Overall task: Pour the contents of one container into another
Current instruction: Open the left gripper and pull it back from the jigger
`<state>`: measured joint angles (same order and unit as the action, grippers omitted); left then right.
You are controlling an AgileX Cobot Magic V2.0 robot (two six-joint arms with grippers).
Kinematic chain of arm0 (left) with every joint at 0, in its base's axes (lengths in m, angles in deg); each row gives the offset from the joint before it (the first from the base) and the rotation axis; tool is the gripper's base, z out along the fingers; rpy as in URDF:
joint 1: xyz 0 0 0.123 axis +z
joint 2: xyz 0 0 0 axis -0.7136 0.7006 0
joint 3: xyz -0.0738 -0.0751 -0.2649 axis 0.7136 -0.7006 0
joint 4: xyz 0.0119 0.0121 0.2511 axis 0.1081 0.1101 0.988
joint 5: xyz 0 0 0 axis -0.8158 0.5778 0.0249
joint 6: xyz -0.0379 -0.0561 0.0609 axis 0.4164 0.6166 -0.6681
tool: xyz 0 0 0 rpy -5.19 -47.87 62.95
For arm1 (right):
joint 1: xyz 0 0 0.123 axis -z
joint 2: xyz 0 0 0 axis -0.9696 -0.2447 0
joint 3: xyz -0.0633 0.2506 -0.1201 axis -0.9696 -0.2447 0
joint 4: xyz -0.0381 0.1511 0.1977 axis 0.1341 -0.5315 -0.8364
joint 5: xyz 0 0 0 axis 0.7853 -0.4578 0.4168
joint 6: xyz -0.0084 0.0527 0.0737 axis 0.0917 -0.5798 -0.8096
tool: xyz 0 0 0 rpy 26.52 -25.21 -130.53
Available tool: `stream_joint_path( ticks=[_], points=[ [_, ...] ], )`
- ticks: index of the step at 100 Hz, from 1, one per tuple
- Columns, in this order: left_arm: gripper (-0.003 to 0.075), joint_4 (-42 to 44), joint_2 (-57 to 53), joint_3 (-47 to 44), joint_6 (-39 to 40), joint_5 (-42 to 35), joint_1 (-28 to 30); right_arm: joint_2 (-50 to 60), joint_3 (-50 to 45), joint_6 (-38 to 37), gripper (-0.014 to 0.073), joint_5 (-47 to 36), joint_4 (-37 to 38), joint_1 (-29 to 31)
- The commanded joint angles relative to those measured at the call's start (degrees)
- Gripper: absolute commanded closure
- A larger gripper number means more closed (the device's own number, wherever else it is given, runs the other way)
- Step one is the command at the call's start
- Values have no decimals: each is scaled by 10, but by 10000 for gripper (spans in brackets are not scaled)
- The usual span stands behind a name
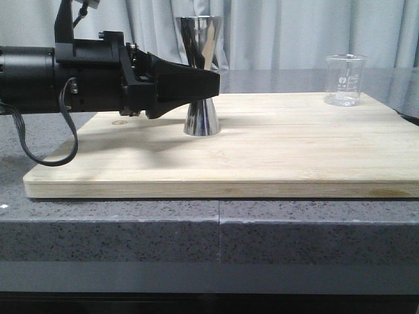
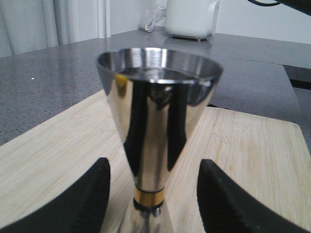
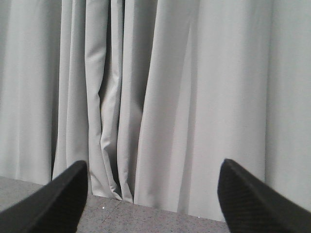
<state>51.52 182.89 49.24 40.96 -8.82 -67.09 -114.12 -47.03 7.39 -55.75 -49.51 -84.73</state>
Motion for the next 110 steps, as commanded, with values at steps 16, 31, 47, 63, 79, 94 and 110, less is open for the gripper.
stream_joint_path(
  ticks=[16,31,47,63,79,94,110],
  points=[
    [309,-11,-32,11,-1,-46,4,20,12,2,88,-42,4,1],
    [309,15,-44,11,14,-46,16,20,12,2,88,-43,4,1],
    [309,26,-52,11,16,-45,29,20,12,2,88,-44,4,1],
    [309,43,-54,11,22,-47,37,20,12,2,88,-44,4,1],
    [309,68,-54,11,49,-47,50,20,12,2,88,-45,4,1],
    [309,75,-54,11,68,-76,73,20,12,2,88,-45,4,1],
    [309,91,-65,11,102,-112,110,20,12,2,88,-46,4,1]
  ],
)
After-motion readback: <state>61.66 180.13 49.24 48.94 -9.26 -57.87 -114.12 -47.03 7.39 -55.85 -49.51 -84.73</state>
